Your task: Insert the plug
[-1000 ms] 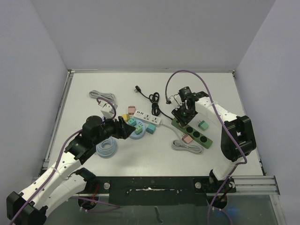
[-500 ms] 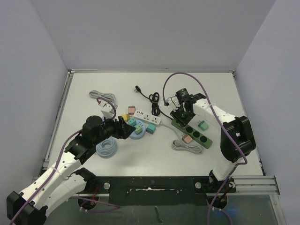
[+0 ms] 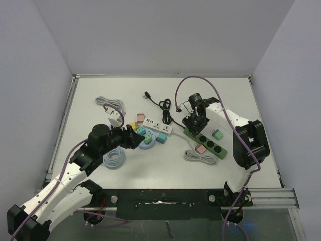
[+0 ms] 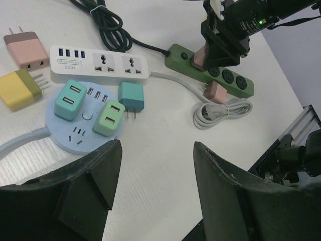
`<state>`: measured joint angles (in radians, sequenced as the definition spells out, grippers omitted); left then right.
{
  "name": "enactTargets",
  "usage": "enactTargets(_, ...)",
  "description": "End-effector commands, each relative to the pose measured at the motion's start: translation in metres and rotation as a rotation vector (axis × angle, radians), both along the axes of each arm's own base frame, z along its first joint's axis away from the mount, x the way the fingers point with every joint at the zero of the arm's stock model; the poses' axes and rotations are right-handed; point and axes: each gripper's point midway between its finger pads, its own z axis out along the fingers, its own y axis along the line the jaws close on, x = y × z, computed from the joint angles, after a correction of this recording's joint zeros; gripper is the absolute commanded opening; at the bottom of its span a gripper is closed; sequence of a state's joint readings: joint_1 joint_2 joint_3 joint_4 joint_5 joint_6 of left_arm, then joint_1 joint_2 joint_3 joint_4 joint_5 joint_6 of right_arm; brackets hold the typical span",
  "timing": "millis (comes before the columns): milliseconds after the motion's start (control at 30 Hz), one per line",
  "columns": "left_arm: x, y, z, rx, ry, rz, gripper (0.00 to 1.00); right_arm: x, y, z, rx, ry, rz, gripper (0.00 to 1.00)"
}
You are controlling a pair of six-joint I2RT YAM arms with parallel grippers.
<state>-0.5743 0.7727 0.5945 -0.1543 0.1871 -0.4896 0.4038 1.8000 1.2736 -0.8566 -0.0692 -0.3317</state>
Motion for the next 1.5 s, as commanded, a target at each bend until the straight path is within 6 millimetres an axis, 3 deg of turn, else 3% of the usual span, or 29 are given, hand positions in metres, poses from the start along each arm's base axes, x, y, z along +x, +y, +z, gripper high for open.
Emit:
enactTargets(0,0.006,-0.002,0.018,-0.030,-0.058,0.005,0.58,-0.010,-0.027,-0.077,-0.138,0.071,-0.040,0.00)
enactTargets(200,0.007,-0.002,0.019,-0.029,-0.061,0.006,0.58,0.040,0.008,-0.003,0.055,-0.161,-0.183,0.02)
enactTargets(333,0.007,-0.001,0.021,-0.028,-0.065,0.010,0.58,0.068,0.025,0.028,0.144,-0.243,-0.295,0.04)
enactTargets(533,0.007,0.000,0.021,-0.024,-0.069,0.014,0.58,0.103,0.042,0.047,0.179,-0.321,-0.384,0.04)
enactTargets(700,0.008,0.000,0.021,-0.024,-0.069,0.016,0.58,0.119,0.043,0.044,0.154,-0.338,-0.439,0.09)
enactTargets(833,0.008,0.000,0.020,-0.023,-0.067,0.016,0.58,0.120,0.042,0.038,0.126,-0.334,-0.455,0.24)
enactTargets(933,0.008,0.000,0.020,-0.022,-0.066,0.016,0.58,0.119,0.041,0.047,0.129,-0.351,-0.464,0.34)
enactTargets(1233,0.009,0.000,0.021,-0.018,-0.069,0.017,0.58,0.109,0.028,0.113,0.206,-0.480,-0.525,0.68)
enactTargets(1367,0.009,0.000,0.020,-0.014,-0.062,0.015,0.58,0.090,0.015,0.127,0.250,-0.523,-0.600,0.71)
enactTargets(1467,0.009,-0.002,0.019,-0.015,-0.050,0.011,0.58,0.070,-0.008,0.129,0.246,-0.579,-0.723,0.70)
